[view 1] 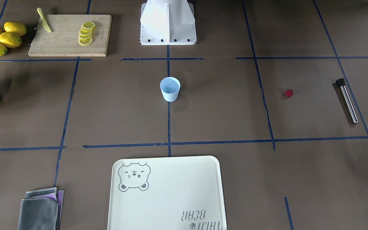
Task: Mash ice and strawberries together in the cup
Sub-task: 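Grasp a third ice cube from the bowl with the right gripper, then carry the ice cube with the right gripper over the blue cup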
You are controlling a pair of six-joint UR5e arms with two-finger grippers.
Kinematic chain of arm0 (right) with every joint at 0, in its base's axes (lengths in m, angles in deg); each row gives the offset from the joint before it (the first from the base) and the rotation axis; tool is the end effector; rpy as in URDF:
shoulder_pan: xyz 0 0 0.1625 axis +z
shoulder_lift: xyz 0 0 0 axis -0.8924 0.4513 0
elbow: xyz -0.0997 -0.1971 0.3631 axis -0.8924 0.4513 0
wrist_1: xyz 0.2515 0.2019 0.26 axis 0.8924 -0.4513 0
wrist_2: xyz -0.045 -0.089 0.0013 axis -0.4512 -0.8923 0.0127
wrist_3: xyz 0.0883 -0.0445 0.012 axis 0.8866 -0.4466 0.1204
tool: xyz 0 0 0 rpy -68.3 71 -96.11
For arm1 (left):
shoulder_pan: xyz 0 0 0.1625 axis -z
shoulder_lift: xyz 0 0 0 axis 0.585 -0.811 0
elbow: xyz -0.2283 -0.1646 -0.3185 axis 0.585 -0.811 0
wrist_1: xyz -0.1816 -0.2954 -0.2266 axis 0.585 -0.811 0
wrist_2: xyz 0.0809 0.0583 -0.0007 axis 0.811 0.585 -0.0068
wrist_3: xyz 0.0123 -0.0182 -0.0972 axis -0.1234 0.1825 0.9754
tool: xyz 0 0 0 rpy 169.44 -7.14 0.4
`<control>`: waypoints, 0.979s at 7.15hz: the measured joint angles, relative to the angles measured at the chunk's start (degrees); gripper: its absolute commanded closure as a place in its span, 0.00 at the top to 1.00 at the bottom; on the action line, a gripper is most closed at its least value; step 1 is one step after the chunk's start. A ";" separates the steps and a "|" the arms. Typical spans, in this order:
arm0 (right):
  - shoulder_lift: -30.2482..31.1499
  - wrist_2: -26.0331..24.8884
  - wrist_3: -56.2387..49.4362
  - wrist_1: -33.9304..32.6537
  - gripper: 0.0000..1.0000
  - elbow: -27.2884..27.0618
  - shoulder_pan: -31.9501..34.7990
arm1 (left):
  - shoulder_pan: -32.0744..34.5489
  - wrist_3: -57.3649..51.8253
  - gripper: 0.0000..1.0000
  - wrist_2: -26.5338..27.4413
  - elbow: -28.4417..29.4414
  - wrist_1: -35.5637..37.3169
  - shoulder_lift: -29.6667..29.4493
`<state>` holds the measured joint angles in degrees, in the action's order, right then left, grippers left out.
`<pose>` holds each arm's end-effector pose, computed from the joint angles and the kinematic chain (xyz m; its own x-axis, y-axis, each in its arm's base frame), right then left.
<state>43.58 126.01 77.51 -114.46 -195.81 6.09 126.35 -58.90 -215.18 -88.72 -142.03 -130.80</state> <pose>-0.0855 -0.4106 0.4827 0.5116 0.3332 0.7920 -0.3304 0.9272 -0.1766 -0.0635 -0.4352 0.6181 0.6688 0.1059 -0.7358 -0.0490 0.9939 0.0985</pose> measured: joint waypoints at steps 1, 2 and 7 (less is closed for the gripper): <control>-3.24 0.08 9.78 -0.08 0.00 -2.34 -3.84 | -0.01 0.00 1.00 -0.02 0.00 0.00 -0.01; -8.13 -1.41 20.45 -0.23 0.00 -3.76 -9.22 | -0.02 0.00 1.00 -0.06 0.00 0.00 -0.05; -42.55 -21.33 46.06 -14.64 0.00 4.34 -36.43 | -0.17 0.00 1.00 -0.09 0.02 -0.03 -0.09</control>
<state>1.02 104.68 123.57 -129.10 -191.47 -30.34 126.19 -58.90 -215.27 -88.70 -142.05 -130.88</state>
